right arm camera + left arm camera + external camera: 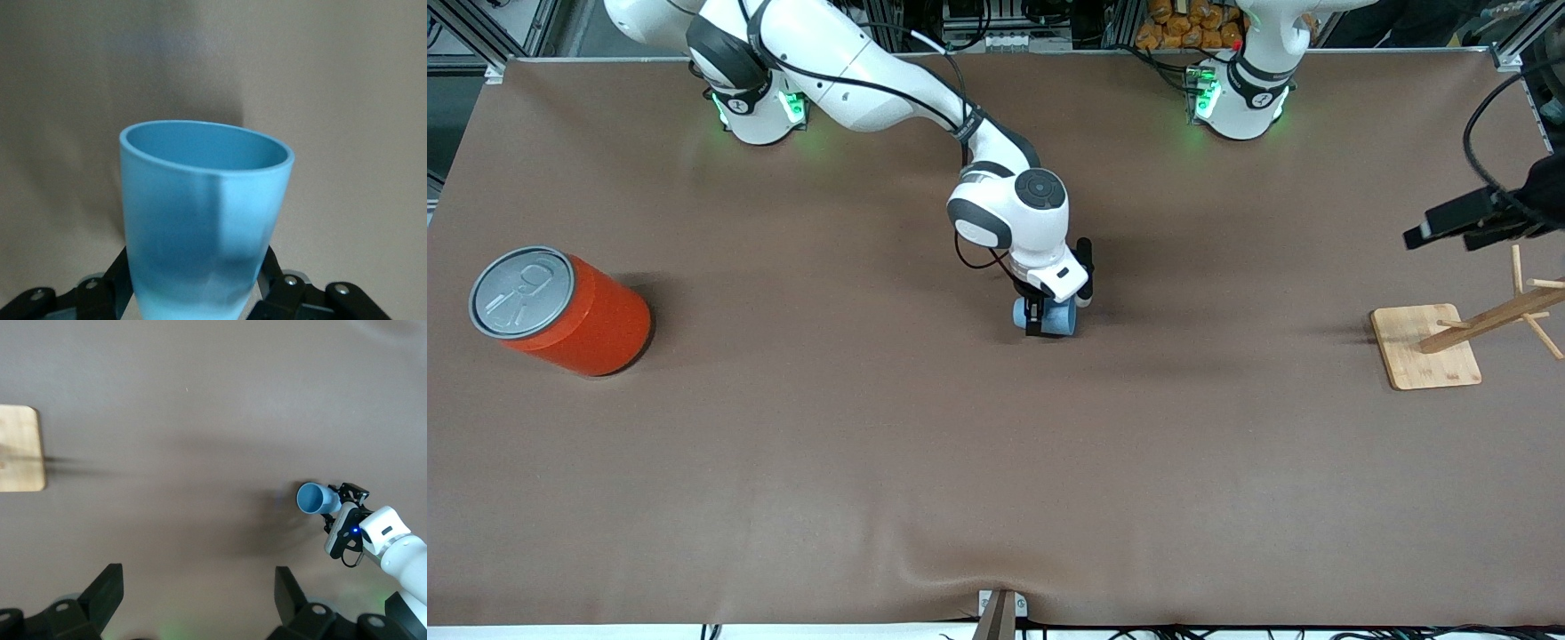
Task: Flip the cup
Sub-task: 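Hold the cup with the right gripper while the left gripper reaches its rim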
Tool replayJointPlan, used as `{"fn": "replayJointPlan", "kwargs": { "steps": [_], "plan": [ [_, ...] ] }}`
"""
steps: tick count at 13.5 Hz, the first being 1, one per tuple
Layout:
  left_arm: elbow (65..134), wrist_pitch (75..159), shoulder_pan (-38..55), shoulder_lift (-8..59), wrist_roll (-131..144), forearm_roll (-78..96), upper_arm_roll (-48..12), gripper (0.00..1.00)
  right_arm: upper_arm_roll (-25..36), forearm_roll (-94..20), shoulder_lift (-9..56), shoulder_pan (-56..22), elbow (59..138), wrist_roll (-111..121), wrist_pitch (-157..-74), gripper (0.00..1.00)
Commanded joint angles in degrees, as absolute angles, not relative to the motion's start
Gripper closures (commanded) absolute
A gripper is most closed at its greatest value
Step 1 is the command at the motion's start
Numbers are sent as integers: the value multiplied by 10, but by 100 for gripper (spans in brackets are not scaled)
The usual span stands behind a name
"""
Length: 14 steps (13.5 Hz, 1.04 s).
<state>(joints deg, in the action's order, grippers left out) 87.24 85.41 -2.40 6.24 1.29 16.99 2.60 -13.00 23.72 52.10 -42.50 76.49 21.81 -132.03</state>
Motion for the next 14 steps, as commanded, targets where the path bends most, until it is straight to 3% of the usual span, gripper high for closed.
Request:
{"fn": "replayJointPlan", "kwargs": {
  "steps": [1,2,3,8,14],
  "plan": [
    [863,846,-4,136,11,181,16,0,-125,247,536,-429,743,222,-1321,95],
    [868,844,11,159,11,181,14,0,-125,247,536,-429,743,218,-1321,63],
    [875,843,27,181,12,181,13,0,-125,248,535,-430,743,215,-1321,1],
    [881,852,61,288,32,229,13,0,-126,244,530,-425,742,211,-1321,0],
    [868,974,93,356,103,386,13,0,-131,234,500,-418,744,212,-1303,0]
  ]
}}
